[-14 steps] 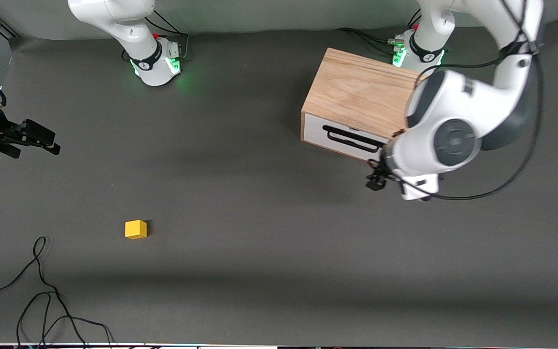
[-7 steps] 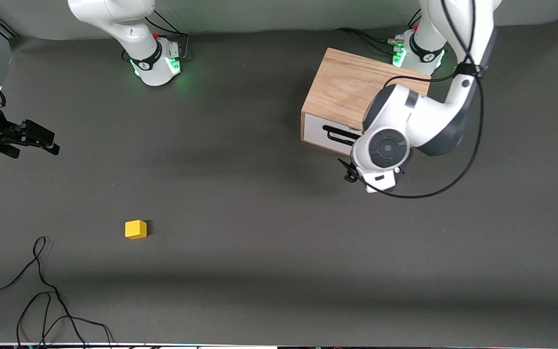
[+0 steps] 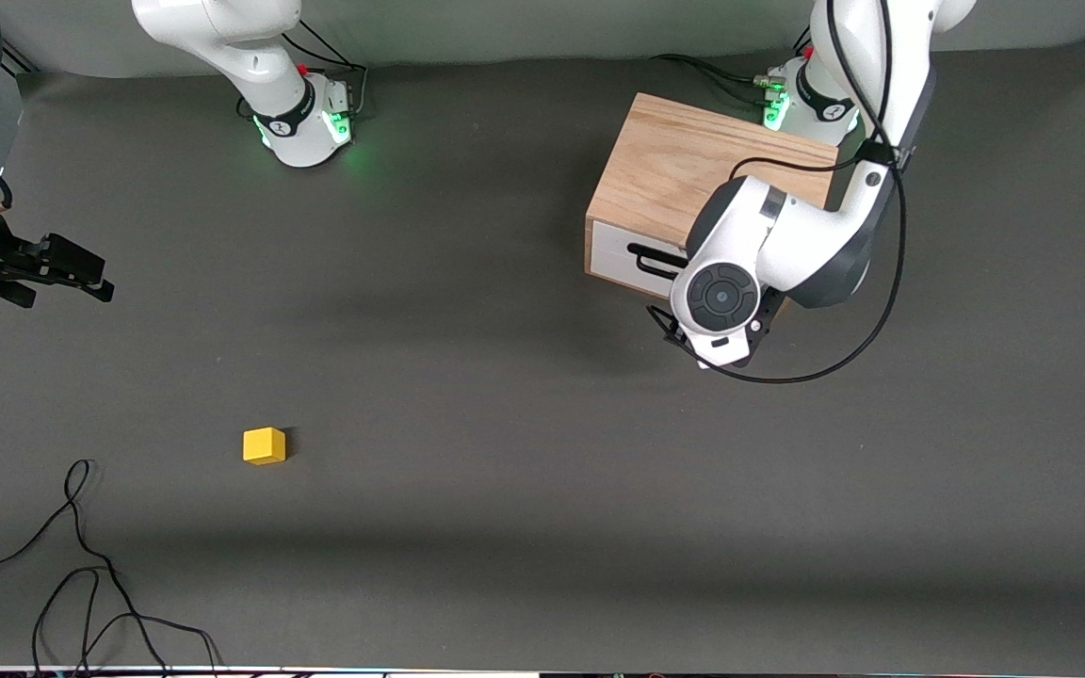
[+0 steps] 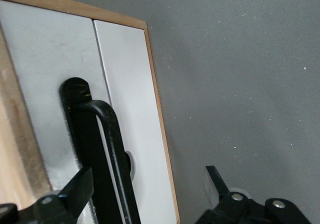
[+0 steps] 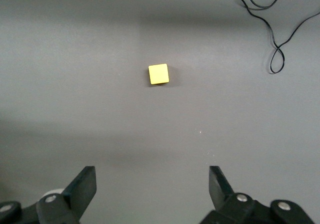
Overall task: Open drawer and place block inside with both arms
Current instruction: 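Close the left gripper on the black drawer handle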
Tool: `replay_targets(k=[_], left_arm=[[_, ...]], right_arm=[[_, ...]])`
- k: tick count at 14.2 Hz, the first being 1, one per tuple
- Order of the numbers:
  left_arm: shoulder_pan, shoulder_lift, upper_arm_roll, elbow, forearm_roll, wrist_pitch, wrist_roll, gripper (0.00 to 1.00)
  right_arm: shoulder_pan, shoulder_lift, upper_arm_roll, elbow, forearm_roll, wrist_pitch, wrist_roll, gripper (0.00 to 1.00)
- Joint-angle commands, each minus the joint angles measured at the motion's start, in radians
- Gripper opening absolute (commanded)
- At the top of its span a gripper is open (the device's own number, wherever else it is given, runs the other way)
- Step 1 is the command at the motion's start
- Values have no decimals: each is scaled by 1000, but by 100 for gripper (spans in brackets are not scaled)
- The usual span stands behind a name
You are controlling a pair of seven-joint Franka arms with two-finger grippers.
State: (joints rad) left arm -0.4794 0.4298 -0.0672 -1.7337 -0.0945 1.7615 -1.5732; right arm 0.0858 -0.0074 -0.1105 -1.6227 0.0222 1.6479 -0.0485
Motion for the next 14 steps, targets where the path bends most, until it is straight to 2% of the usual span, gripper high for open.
replay_targets(k=[1, 9, 14], left_arm=[[-15, 1, 10, -13, 6, 16, -27, 99], [-19, 52, 10, -13, 7, 16, -13, 99], [2, 41, 16, 14, 13, 39, -10, 97]], right_arm=[[-6, -6, 6, 3, -21, -8, 12, 100], [-6, -2, 8, 4, -21, -7, 13, 100], [-4, -5, 8, 1, -21, -8, 13, 100]])
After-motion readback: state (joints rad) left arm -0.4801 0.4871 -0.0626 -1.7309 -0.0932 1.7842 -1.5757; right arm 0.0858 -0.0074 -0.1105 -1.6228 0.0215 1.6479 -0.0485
